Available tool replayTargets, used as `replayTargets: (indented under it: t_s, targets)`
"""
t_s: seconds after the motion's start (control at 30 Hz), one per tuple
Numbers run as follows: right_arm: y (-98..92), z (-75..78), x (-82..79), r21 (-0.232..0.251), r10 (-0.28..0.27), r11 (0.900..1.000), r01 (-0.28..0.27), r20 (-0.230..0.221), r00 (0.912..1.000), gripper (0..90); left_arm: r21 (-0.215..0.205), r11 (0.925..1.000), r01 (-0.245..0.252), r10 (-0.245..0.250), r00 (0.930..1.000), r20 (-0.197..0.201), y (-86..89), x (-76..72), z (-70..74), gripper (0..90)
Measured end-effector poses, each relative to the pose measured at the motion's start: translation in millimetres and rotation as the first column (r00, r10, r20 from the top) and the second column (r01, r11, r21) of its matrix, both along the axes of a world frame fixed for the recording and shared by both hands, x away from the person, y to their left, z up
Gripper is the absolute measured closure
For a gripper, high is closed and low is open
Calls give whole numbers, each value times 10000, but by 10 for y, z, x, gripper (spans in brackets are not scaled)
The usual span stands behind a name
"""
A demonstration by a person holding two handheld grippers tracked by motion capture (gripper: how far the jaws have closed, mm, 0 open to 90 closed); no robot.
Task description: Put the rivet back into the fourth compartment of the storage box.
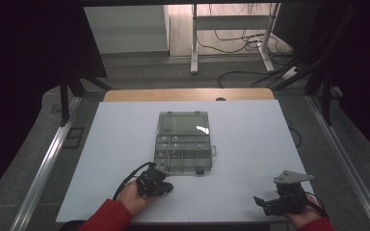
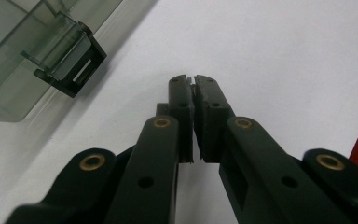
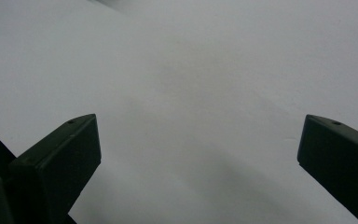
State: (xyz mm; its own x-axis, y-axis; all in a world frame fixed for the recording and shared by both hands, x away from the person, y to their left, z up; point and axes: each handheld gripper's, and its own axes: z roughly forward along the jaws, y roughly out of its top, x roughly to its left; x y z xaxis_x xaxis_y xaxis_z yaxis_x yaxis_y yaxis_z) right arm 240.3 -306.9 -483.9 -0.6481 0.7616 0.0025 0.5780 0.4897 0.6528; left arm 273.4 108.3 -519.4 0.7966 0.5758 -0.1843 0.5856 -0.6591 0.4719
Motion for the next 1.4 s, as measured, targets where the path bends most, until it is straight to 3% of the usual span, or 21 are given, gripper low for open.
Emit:
replayTargets:
  t_s: [0.17, 0.43, 0.8, 1.13, 1.4]
  targets:
    - [0, 0, 0, 5, 3, 10000, -3, -3, 10000, 0, -4, 10000, -42, 42, 10000, 27, -6, 5, 12, 867]
    - [-2, 2, 0, 21, 0, 10000, 0, 10, 10000, 0, -365, 9993, -6, 8, 10000, 59, 14, 25, 82, 867]
    - [-5, 7, 3, 107, -39, 9999, 38, 50, 10000, 0, -926, 9957, -69, 106, 9992, 390, 34, 54, 247, 867]
    - [-1, 2, 7, 86, -63, 9999, 62, 23, 10000, 0, -1303, 9912, -230, 320, 9973, 668, 46, 142, 417, 867]
    - [0, -1, 6, 56, -52, 10000, 52, 1, 10000, 0, -1448, 9890, -292, 433, 9945, 954, -56, 292, 547, 867]
